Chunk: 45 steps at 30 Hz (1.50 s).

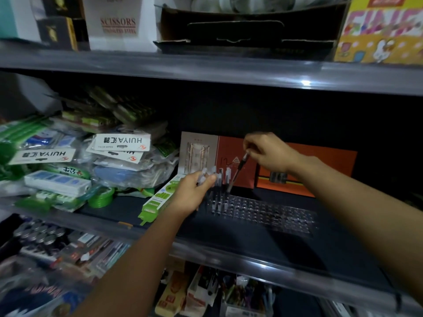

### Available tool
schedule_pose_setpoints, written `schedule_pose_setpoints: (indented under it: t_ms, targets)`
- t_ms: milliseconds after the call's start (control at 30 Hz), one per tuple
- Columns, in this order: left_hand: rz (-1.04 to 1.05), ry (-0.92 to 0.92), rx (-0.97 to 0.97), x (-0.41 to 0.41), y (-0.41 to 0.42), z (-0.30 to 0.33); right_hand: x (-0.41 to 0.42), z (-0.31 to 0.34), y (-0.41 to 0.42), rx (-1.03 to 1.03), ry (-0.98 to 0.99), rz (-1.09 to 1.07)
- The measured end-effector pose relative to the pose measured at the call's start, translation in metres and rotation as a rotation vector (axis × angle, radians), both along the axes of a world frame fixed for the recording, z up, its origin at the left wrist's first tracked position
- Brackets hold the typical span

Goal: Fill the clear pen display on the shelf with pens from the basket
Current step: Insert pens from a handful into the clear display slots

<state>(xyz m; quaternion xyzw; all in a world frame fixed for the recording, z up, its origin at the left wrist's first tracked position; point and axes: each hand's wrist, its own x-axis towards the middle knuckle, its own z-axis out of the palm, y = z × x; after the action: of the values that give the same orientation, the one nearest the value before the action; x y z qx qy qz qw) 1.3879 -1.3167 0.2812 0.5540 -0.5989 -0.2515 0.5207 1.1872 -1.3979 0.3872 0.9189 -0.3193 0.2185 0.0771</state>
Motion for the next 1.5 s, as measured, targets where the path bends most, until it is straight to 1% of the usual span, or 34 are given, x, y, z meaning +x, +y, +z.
schedule_pose_setpoints:
  t_ms: [100, 267, 567, 667, 800, 1033, 1300, 1500]
  targets:
    - [0.005, -0.059, -0.017, -0.004, -0.003, 0.001, 0.003, -0.006, -0.001, 0.009, 0.038, -0.022]
    - [0.001, -0.04, -0.005, -0.01, -0.004, 0.0, 0.013, -0.015, -0.005, 0.039, 0.068, -0.022]
    - [-0.054, -0.112, 0.011, -0.001, -0.013, -0.009, 0.025, -0.021, -0.01, 0.071, 0.118, -0.028]
    - [-0.09, -0.094, 0.028, 0.002, -0.013, -0.013, 0.026, -0.02, -0.013, 0.084, 0.132, -0.017]
    - [-0.108, -0.024, 0.051, 0.0, -0.012, -0.015, 0.023, -0.02, -0.015, 0.089, 0.145, -0.016]
    - [-0.103, -0.045, 0.069, -0.002, -0.013, -0.017, 0.024, -0.028, -0.016, 0.107, 0.154, -0.026]
    - [-0.141, -0.118, 0.042, 0.003, -0.015, -0.017, 0.039, -0.045, -0.017, 0.168, 0.173, -0.037]
    - [-0.147, -0.081, 0.006, 0.007, -0.013, -0.016, 0.047, -0.045, -0.017, 0.152, 0.164, -0.037]
